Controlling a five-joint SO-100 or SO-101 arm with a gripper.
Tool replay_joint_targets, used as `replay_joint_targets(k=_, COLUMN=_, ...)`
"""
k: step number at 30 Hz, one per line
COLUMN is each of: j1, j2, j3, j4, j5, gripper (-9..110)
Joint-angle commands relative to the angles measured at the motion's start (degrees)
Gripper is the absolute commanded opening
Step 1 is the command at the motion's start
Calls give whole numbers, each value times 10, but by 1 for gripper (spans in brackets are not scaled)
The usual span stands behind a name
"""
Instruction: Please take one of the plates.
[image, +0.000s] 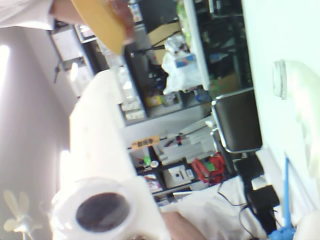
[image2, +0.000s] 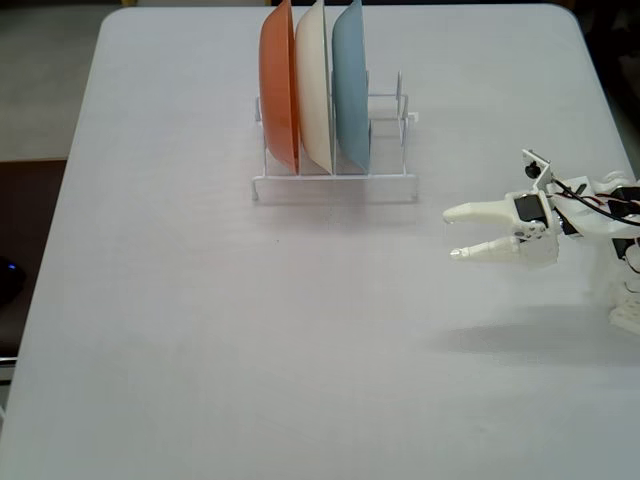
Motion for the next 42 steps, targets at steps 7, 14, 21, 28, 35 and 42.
replay_joint_targets(k=7, j1=4, j2=16, j3=1, j4=35, j5=10, gripper=24)
replay_joint_targets(k=14, j1=10, j2=16, j3=14, j4=48, j5=11, gripper=18)
replay_joint_targets(k=21, j1=10, j2=16, j3=39, j4=42, j5=20, gripper=11)
replay_joint_targets(k=28, j1=14, j2=17, j3=40, j4=70, j5=20, gripper=8)
replay_joint_targets(k=35, j1=18, j2=17, j3=40, j4=115, j5=24, gripper=0)
replay_joint_targets(k=42, j1=22, j2=17, j3=40, j4=153, j5=30, gripper=0)
